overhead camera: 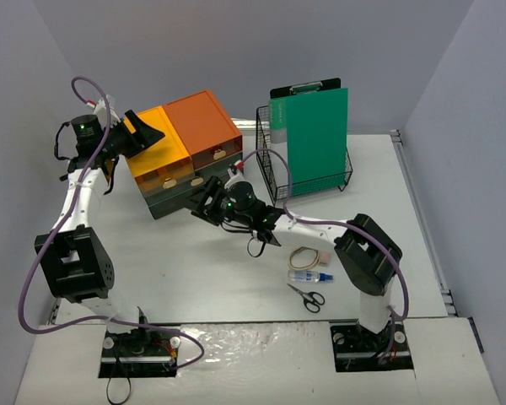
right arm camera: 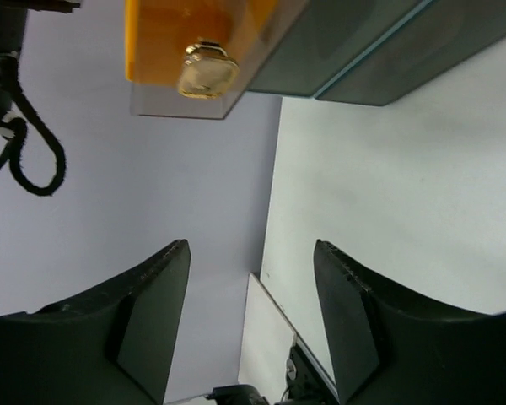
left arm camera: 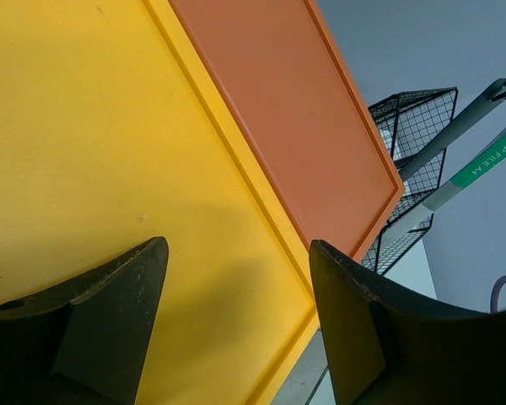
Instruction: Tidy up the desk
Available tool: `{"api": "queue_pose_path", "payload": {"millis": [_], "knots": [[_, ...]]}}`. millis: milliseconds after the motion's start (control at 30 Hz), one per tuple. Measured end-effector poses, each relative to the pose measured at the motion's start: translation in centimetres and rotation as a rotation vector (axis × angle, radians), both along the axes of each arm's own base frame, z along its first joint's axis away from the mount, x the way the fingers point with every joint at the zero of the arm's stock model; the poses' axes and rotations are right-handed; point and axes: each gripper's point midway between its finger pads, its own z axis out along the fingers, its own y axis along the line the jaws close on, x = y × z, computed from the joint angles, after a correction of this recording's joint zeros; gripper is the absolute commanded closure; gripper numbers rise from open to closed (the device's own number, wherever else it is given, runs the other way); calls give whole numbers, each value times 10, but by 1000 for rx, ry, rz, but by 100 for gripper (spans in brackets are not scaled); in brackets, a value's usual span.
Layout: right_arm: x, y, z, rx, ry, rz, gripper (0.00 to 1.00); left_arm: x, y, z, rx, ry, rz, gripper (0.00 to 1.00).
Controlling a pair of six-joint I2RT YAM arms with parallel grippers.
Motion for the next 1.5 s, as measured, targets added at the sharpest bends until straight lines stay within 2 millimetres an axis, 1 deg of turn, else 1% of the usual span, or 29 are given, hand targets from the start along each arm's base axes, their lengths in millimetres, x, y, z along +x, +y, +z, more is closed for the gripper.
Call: {"api": "queue_pose_path", "payload": {"millis": [133,233,300,467,567,667,800,867,1000,1167,1500], "knots": [[13,16,16,39,-41,4,36,0,0,0,0,-1,1,35],[25,31,18,79,-55,1,37,0,0,0,-1,-1,1,35],[33,39,10,96,-48,-4,38,0,0,0,-1,-1,0,35],[47,53,-24,106,2,-16,39,0,0,0,-2,0,1,35],[53,59,-36,105,21,-19,40,0,0,0,-2,-1,1,35],[60,62,-29,126,14,-23,40,0,0,0,-1,0,1,35],[69,63,-8,170,-15,-26,40,0,0,0,-1,0,1,35],[73,62,-3,185,-26,-30,41,0,0,0,-1,0,1,35],[78,59,-1,193,-25,-39,42,0,0,0,-1,0,1,35],[79,58,2,208,-17,-43,43,0,0,0,0,1,1,35],[90,63,17,264,-22,-53,44,-1,1,0,0,5,2,35]]}}
